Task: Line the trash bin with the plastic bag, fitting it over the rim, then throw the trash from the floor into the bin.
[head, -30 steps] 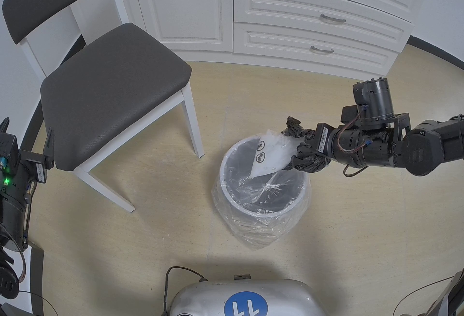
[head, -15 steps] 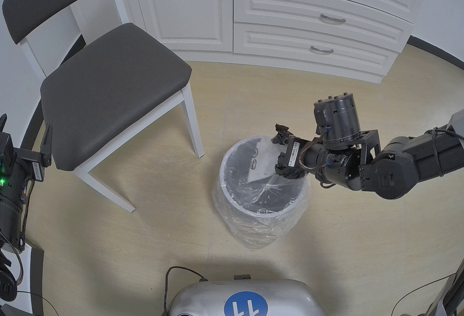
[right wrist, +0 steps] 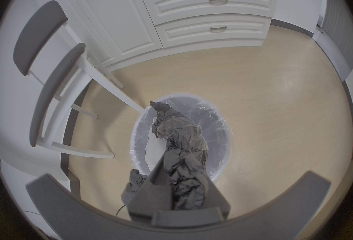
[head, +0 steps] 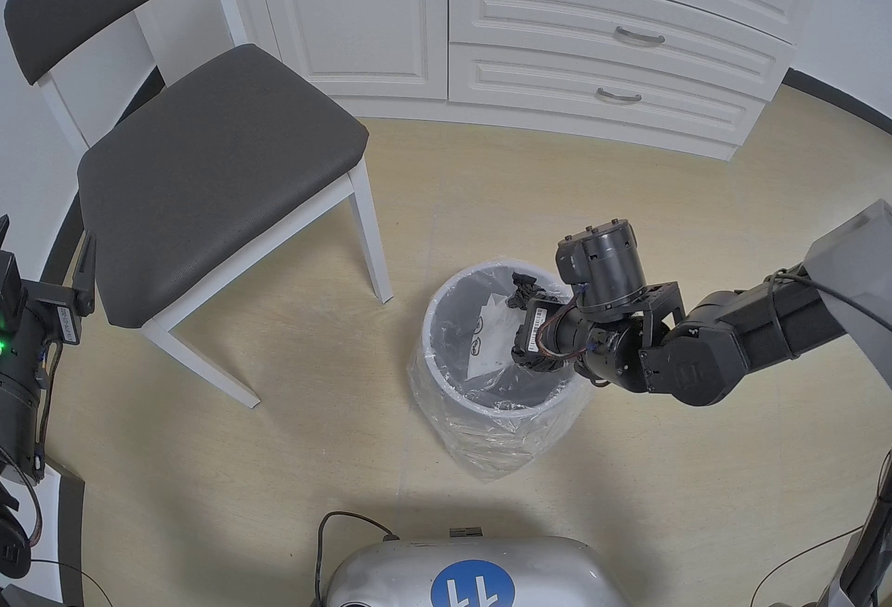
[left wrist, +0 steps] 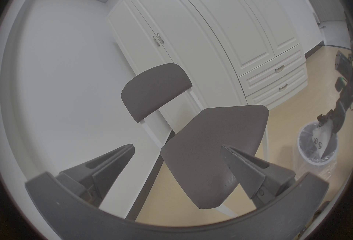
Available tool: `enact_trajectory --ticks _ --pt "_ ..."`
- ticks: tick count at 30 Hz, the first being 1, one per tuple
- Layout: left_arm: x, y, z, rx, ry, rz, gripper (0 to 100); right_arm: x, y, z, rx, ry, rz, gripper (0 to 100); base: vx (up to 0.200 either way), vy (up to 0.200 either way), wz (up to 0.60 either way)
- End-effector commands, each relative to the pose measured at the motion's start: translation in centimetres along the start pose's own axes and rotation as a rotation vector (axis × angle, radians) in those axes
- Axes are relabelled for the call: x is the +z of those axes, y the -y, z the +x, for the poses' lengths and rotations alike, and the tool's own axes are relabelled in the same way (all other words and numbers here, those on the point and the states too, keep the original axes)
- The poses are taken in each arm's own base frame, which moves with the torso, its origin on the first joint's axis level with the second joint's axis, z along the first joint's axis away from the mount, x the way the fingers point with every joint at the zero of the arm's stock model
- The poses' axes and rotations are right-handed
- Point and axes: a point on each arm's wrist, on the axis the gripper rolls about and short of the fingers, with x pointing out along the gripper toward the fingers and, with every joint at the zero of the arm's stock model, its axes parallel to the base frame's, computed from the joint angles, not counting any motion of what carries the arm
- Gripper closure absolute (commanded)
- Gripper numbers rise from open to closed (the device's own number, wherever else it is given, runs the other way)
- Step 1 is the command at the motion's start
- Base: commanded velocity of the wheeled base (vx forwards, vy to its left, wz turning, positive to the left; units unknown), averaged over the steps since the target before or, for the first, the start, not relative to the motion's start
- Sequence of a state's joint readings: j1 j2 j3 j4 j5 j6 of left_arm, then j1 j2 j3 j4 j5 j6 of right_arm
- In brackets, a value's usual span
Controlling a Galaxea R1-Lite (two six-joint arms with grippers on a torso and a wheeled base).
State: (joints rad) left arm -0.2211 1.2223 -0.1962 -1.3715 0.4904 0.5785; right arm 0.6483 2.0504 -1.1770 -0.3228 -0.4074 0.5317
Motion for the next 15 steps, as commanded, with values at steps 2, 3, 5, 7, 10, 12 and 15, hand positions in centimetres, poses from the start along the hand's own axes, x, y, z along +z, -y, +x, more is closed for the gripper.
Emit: enact_trajectory --ticks 2,3,5,7,10,12,15 --pt "0.0 0.0 0.0 -0.001 0.0 0.0 0 -1.6 0.7 2.6 -0.051 -0.042 -0.015 100 0.0 0.0 0.0" --pt "0.0 0.0 0.0 0.001 0.001 -0.001 0 -1.9 0.8 3.0 -0.065 -0.044 -0.019 100 0.0 0.0 0.0" --pt "0.0 0.0 0.0 0.002 0.002 -0.005 0 -2.3 0.9 3.5 -0.087 -0.041 -0.028 100 0.0 0.0 0.0" --pt "0.1 -0.1 0.0 0.003 0.003 -0.005 0 -2.9 0.8 3.7 -0.089 -0.043 -0.047 100 0.0 0.0 0.0" --pt "0.1 -0.1 0.0 0.004 0.005 -0.006 0 -3.7 0.6 3.6 -0.082 -0.054 -0.081 100 0.0 0.0 0.0" --pt "0.1 -0.1 0.0 0.005 0.005 -0.006 0 -4.3 0.4 3.7 -0.076 -0.064 -0.093 100 0.0 0.0 0.0" --pt "0.1 -0.1 0.0 0.004 0.005 -0.006 0 -5.3 0.3 4.7 -0.077 -0.069 -0.098 100 0.0 0.0 0.0"
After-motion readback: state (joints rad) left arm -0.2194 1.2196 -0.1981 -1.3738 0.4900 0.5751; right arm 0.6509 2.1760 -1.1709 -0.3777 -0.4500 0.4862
